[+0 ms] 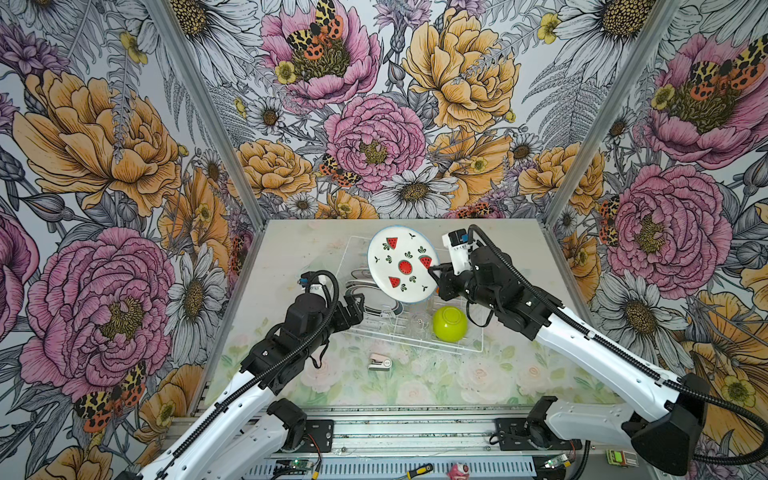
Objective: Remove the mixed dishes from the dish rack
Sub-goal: 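Lift the watermelon-print plate upright out of the rack with the right gripper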
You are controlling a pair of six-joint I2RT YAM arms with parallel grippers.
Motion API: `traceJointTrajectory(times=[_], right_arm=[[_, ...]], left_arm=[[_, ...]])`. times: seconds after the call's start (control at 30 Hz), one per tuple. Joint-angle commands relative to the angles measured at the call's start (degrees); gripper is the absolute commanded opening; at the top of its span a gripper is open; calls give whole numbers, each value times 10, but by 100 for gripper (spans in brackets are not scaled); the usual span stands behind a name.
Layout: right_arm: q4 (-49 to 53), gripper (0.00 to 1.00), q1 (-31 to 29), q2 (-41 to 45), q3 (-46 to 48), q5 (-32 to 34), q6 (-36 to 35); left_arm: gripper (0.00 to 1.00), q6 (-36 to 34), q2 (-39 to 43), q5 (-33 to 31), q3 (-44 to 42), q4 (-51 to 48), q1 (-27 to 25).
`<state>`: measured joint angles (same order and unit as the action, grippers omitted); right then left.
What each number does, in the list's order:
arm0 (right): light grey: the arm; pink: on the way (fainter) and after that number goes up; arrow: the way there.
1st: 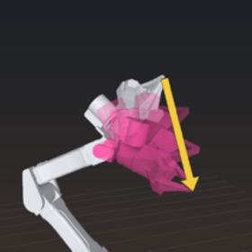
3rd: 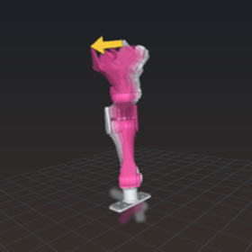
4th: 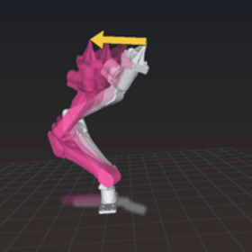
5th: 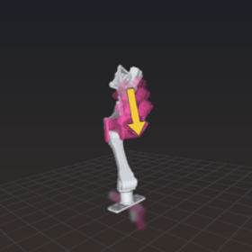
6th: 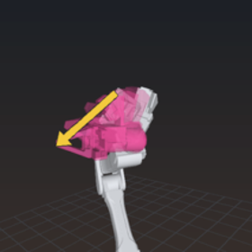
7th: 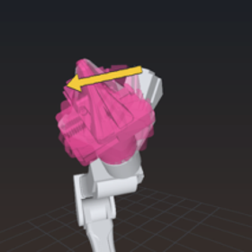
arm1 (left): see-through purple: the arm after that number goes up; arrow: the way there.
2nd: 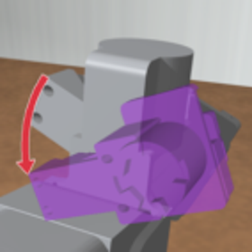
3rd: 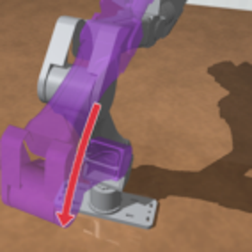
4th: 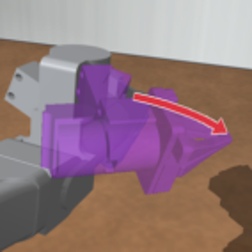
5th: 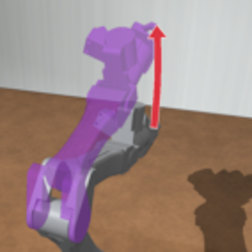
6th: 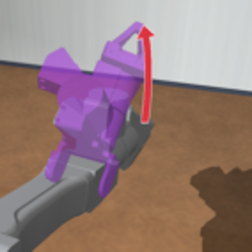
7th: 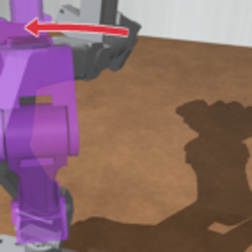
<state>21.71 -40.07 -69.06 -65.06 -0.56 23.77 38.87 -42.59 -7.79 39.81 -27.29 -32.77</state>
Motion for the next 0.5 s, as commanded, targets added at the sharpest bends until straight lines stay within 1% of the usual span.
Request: traceJointTrajectory(times=[0.0, 0.1, 0.2, 0.47], right_arm=[[-81, 0, 7, 31, -25, -18, 40], [-81, 0, 10, 27, -27, -23, 41], [-82, 0, 14, 23, -27, -24, 48], [-92, 0, 17, 24, -25, -34, 71]], left_arm=[[99, -12, -17, 8, 27, 44, -2], [99, -19, -30, -1, 44, 49, -1], [99, -24, -45, 5, 56, 65, -1], [99, -26, -112, 41, 94, 96, -1]])
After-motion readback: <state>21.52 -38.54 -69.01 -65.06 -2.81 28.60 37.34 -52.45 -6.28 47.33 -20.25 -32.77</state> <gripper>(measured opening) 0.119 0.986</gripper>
